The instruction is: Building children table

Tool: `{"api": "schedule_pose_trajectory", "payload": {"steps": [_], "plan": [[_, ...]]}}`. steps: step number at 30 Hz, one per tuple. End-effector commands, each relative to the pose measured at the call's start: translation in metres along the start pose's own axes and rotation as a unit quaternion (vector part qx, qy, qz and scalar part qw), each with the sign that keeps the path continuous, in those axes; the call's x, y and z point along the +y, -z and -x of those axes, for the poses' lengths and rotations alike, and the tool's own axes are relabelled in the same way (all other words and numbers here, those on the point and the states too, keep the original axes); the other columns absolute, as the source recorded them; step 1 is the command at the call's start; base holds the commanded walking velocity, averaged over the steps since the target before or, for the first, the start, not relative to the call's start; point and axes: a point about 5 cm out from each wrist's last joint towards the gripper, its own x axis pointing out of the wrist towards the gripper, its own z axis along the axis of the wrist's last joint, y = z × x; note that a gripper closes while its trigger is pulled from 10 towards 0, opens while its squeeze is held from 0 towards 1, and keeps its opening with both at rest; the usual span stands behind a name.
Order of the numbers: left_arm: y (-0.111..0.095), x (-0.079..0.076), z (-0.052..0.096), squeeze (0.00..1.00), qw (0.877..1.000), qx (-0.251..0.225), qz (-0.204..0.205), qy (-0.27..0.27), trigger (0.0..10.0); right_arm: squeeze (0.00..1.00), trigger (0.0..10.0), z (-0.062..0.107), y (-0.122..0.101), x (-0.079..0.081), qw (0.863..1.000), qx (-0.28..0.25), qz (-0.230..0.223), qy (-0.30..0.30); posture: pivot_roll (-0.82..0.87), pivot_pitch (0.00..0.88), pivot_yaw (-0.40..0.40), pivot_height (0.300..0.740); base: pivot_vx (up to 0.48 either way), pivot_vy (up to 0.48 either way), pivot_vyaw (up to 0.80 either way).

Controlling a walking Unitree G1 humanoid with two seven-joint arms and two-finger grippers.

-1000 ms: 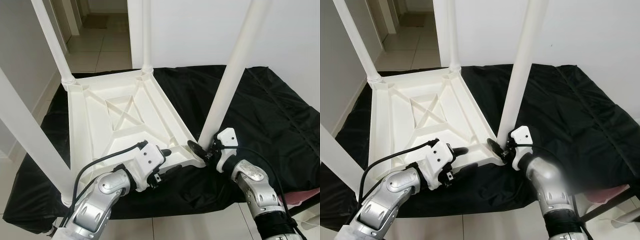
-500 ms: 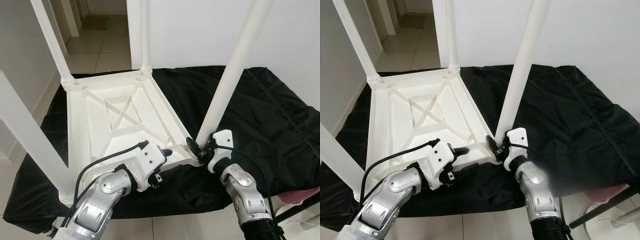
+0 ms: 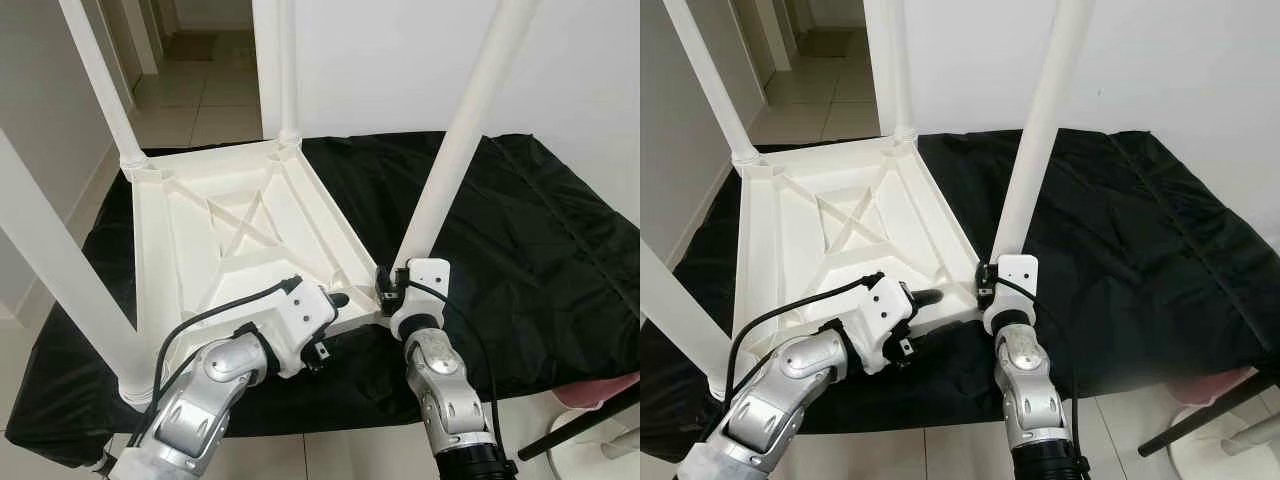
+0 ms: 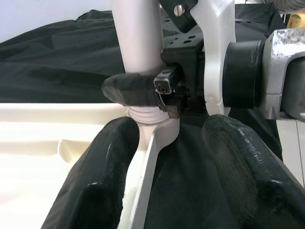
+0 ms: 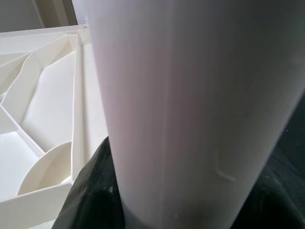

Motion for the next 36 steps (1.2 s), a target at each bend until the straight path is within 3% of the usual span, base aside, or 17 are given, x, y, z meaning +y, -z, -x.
{"api": "schedule_pose_trajectory", "payload": {"steps": [1,5,6,7,8,12,22,23,24,27,30,36], "plan": [[0.004,0.001,-0.001,0.0,1.0,0.011,0.001,-0.012,10.0,0.0,10.0,0.002,0.005,0.012,1.0,0.02,-0.019,0.004,-0.01,0.0,0.007,0.74,0.0,0.0,0.0],[0.004,0.001,-0.001,0.0,1.0,0.01,0.0,-0.012,10.0,0.0,10.0,0.002,0.005,0.012,1.0,0.022,-0.022,0.003,-0.01,0.0,0.007,0.74,0.0,0.0,0.0],[0.003,0.002,-0.001,0.0,1.0,0.01,-0.001,-0.013,10.0,0.37,10.0,0.003,0.005,0.013,0.999,0.019,-0.025,-0.004,-0.01,0.0,0.004,0.74,0.0,0.0,0.0],[0.003,0.002,-0.001,0.0,1.0,0.01,-0.001,-0.013,10.0,0.37,10.0,0.003,0.005,0.013,0.999,0.019,-0.025,-0.004,-0.01,0.0,0.004,0.74,0.0,0.0,0.0],[0.003,0.003,-0.001,0.0,1.0,0.01,-0.002,-0.014,10.0,1.0,10.0,0.004,0.004,0.015,0.999,0.014,-0.029,-0.017,-0.01,0.0,0.004,0.74,0.0,0.0,0.0],[0.0,0.003,-0.002,0.0,1.0,0.003,0.003,-0.014,10.0,1.0,10.0,0.005,0.001,0.016,0.999,0.001,-0.035,-0.03,-0.01,0.0,0.004,0.74,0.0,0.0,0.0],[-0.009,0.002,-0.006,0.0,1.0,-0.019,0.017,-0.014,10.0,1.0,10.0,0.009,-0.007,-0.002,0.999,-0.031,-0.01,-0.026,-0.01,0.0,-0.001,0.74,0.0,0.0,0.0],[-0.012,0.002,-0.006,0.0,0.999,-0.024,0.022,-0.014,10.0,0.15,10.0,0.01,-0.009,-0.005,0.999,-0.038,-0.007,-0.031,-0.01,0.0,-0.001,0.74,0.0,0.0,0.0],[-0.013,0.002,-0.005,0.0,0.999,-0.028,0.026,-0.012,10.0,0.0,10.0,0.012,-0.009,-0.008,0.998,-0.042,-0.009,-0.043,-0.01,0.0,-0.001,0.74,0.0,0.0,0.0],[-0.014,0.001,-0.005,0.0,0.999,-0.029,0.028,-0.011,10.0,0.0,10.0,0.014,-0.01,-0.01,0.997,-0.044,-0.011,-0.063,-0.01,0.0,0.001,0.74,0.0,0.0,0.0],[-0.014,-0.001,-0.004,0.0,0.999,-0.028,0.03,-0.004,10.0,0.0,10.0,0.016,-0.01,-0.013,0.992,-0.042,-0.016,-0.121,-0.02,0.0,0.007,0.74,0.0,0.0,0.0],[-0.012,-0.004,-0.002,0.0,0.999,-0.02,0.032,0.018,10.0,0.0,10.0,0.011,-0.012,-0.028,0.979,-0.043,0.024,-0.2,-0.03,0.0,0.012,0.74,0.0,0.0,0.0]]}}
